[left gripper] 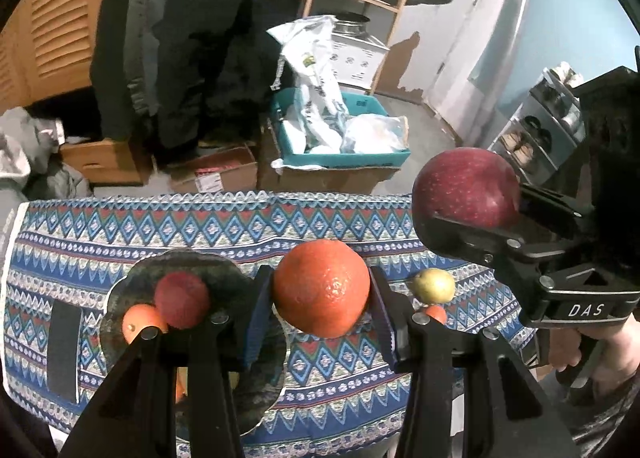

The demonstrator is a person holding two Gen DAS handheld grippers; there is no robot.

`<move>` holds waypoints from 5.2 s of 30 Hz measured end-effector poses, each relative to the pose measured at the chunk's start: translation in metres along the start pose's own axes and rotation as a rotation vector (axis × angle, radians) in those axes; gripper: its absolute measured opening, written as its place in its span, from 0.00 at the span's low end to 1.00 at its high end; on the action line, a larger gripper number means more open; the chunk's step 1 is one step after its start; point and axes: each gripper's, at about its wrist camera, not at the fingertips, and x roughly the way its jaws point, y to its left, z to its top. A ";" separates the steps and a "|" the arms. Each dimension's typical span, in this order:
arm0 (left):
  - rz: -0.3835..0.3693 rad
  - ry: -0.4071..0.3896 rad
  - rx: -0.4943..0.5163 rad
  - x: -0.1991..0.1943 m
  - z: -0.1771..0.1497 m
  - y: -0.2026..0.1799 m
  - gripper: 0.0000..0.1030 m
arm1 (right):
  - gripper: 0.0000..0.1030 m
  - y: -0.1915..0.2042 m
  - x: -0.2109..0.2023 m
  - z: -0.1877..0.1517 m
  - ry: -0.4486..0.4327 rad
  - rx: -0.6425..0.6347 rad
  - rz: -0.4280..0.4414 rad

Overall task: Organize fruits
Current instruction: 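Carry the orange with the left tool while the right tool carries the apple toward the bowl, then lower the orange into the bowl and open the left tool while the right tool releases the apple, then withdraw both tools from the bowl toward the green pear and small orange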

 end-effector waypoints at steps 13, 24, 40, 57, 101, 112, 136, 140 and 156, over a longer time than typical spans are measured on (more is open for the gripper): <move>0.059 0.006 -0.079 -0.007 -0.013 0.056 0.46 | 0.75 0.034 0.052 0.018 0.062 -0.021 0.055; 0.106 0.043 -0.142 0.001 -0.029 0.100 0.46 | 0.75 0.062 0.097 0.020 0.140 -0.032 0.093; 0.165 0.169 -0.218 0.048 -0.058 0.143 0.46 | 0.75 0.076 0.173 -0.014 0.313 -0.042 0.099; 0.198 0.254 -0.248 0.078 -0.075 0.155 0.46 | 0.75 0.075 0.209 -0.036 0.398 -0.025 0.116; 0.138 0.152 -0.133 0.025 -0.048 0.085 0.67 | 0.74 0.049 0.090 -0.015 0.205 -0.068 -0.014; 0.148 0.110 -0.038 0.012 -0.040 0.048 0.71 | 0.74 0.040 0.050 -0.021 0.153 -0.085 -0.031; 0.098 0.126 0.080 0.032 -0.025 -0.034 0.71 | 0.74 -0.067 -0.004 -0.060 0.127 0.044 -0.127; 0.097 0.130 0.109 0.039 -0.024 -0.049 0.71 | 0.74 -0.085 -0.006 -0.068 0.139 0.072 -0.139; 0.087 0.188 0.185 0.086 -0.025 -0.091 0.71 | 0.74 -0.148 0.004 -0.108 0.213 0.146 -0.178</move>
